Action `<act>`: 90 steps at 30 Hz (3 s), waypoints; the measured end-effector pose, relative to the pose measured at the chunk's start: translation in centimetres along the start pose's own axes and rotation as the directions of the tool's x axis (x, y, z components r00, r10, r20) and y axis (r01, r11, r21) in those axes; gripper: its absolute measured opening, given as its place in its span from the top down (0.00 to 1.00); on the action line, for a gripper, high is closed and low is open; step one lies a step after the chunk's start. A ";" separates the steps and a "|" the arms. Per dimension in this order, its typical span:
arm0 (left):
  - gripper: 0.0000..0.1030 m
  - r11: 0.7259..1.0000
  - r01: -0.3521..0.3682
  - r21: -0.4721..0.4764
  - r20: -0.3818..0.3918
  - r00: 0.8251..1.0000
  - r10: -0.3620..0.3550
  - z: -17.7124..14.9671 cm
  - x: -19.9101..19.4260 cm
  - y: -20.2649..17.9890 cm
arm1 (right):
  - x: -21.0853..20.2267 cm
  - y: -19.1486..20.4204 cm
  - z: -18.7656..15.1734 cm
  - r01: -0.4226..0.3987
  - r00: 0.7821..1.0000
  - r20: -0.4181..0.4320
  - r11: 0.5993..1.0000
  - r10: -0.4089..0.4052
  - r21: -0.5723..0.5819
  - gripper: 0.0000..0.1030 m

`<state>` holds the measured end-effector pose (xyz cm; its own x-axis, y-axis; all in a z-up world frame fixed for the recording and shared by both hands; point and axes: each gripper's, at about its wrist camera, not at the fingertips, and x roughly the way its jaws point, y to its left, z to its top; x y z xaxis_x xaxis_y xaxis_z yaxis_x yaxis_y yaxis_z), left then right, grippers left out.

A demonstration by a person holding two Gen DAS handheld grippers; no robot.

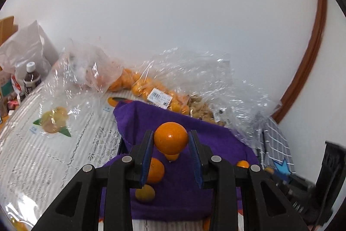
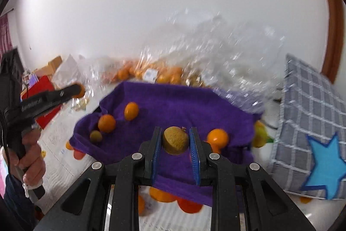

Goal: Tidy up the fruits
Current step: 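Carry both fruits onto the purple towel and open both tools, then grasp a large orange with the right tool while the left tool grasps another orange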

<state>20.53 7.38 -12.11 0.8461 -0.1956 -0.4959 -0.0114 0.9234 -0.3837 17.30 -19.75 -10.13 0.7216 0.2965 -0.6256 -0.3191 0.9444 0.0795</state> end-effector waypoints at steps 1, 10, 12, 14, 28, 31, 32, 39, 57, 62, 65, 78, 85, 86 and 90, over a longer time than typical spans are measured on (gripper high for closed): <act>0.70 1.000 0.001 -0.003 -0.002 1.000 -0.001 -0.1 0.3 0.1 | 1.0 0.1 -0.4 -0.002 1.000 -0.025 1.000 0.001 -0.004 0.76; 0.70 1.000 0.021 -0.016 -0.052 0.998 -0.022 -1.6 2.3 1.5 | 4.2 1.1 -2.6 -0.015 0.993 -0.121 0.999 0.011 -0.035 0.76; 0.70 0.999 0.040 -0.010 -0.057 0.998 -0.040 -1.7 2.4 1.3 | 4.9 0.7 -2.9 -0.016 0.990 -0.143 1.000 0.013 -0.014 0.76; 0.70 0.999 0.050 -0.004 -0.068 0.996 -0.050 -1.9 2.6 1.1 | 5.4 0.4 -3.0 -0.010 0.987 -0.163 1.000 0.010 0.000 0.76; 0.70 0.996 0.085 0.016 -0.170 0.982 -0.081 -3.3 4.4 -0.1 | 3.5 -0.9 -2.9 -0.028 0.992 -0.124 0.999 0.034 0.042 0.66; 0.70 0.997 0.075 0.035 -0.215 0.974 -0.066 -3.6 5.2 -1.2 | 2.5 -1.7 -2.5 -0.043 0.996 -0.079 0.997 0.048 0.070 0.65; 0.70 0.997 0.052 0.051 -0.226 0.973 -0.040 -3.8 5.5 -1.6 | 2.3 -1.8 -2.4 -0.048 0.996 -0.071 0.996 0.053 0.074 0.65; 0.70 0.996 -0.059 0.074 -0.268 0.960 0.077 -4.7 7.3 -2.9 | 0.9 -3.4 -2.2 -0.065 0.998 -0.010 0.990 0.067 0.127 0.65; 0.52 0.998 0.023 0.062 -0.031 0.999 -0.022 -4.4 2.9 -1.8 | 0.3 -1.6 -2.7 -0.053 0.998 0.036 0.997 0.051 0.063 0.65; 0.52 0.998 0.003 0.068 0.006 1.000 -0.004 -4.6 1.2 -1.3 | -1.4 0.1 -3.3 -0.025 0.995 0.094 1.000 0.025 0.003 0.65; 0.52 0.999 0.025 0.030 0.008 1.000 -0.025 -5.1 -0.5 0.0 | -1.7 0.9 -4.0 -0.023 0.996 0.085 1.000 0.023 -0.009 0.65; 0.52 0.998 -0.036 0.047 -0.064 0.997 0.039 -8.8 -5.3 2.6 | -1.3 4.6 -8.3 -0.105 0.994 -0.036 0.992 0.103 -0.075 0.49; 0.52 0.998 -0.054 -0.022 -0.061 0.997 0.052 -8.8 -6.2 4.4 | 0.3 5.0 -8.7 -0.108 0.989 -0.111 0.991 0.099 -0.078 0.49; 0.52 0.998 -0.054 -0.028 -0.063 0.997 0.052 -8.8 -6.1 4.5 | 0.5 4.8 -8.6 -0.123 0.986 -0.119 0.990 0.115 -0.066 0.49; 0.52 0.997 -0.071 -0.022 -0.077 0.995 0.069 -8.9 -5.6 4.5 | 2.0 4.9 -8.5 -0.129 0.975 -0.186 0.990 0.117 -0.051 0.49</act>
<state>11.04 9.67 -17.98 0.8000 -0.1564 -0.5793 -0.0829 0.9274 -0.3648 11.91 -15.78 -17.60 0.5520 0.3736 -0.7455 -0.4405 0.8897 0.1198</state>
